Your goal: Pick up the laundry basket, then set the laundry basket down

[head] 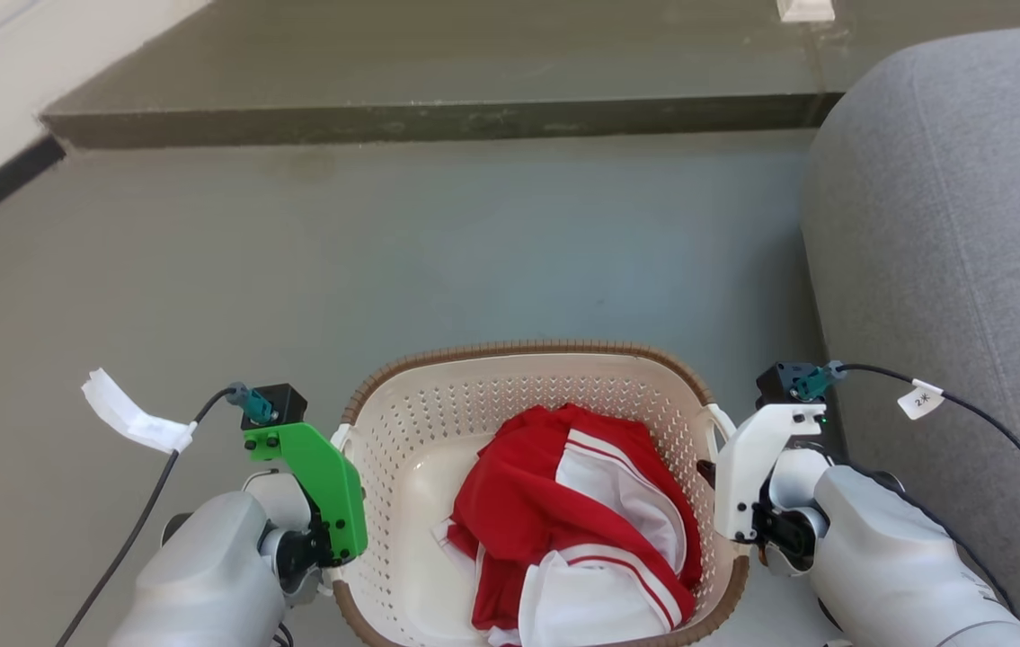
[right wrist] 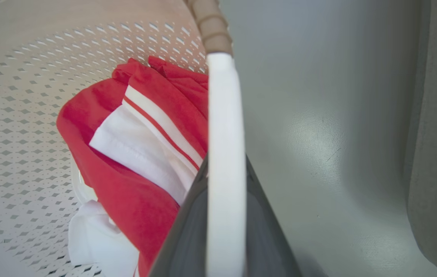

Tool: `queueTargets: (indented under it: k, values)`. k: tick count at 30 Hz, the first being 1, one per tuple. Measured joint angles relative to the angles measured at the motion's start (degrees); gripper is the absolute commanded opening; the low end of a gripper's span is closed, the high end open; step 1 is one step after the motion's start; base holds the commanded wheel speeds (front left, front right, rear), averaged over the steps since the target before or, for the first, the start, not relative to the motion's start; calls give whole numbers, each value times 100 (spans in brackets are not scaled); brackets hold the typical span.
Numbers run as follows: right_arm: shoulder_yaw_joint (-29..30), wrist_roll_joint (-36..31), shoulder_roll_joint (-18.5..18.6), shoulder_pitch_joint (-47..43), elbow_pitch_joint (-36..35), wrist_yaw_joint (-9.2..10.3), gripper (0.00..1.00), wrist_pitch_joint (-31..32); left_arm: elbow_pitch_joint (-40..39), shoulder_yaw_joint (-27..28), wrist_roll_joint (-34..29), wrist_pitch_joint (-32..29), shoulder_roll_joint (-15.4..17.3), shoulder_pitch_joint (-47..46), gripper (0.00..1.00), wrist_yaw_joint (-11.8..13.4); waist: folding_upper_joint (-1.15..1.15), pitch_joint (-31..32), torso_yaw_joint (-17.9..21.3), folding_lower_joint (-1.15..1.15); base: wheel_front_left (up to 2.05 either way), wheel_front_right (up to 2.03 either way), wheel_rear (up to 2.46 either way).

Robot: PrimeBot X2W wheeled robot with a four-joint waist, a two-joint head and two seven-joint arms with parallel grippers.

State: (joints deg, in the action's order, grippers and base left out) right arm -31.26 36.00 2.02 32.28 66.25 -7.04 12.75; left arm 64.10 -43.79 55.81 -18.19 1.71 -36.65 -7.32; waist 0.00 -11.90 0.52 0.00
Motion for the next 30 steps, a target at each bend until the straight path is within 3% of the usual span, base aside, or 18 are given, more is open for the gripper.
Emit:
queueTargets:
  k: [16, 30]
  values:
    - [-129, 245, -16, -253, 66, 0, 0, 254, 10, -110, 160, -193, 24, 320, 0, -1, 0, 692, 76, 0, 0, 0, 0]
    - [-250, 344, -23, -252, 38, 0, 0, 294, 2, -179, 267, -196, 98, 342, 0, -7, 0, 791, 111, 0, 0, 0, 0]
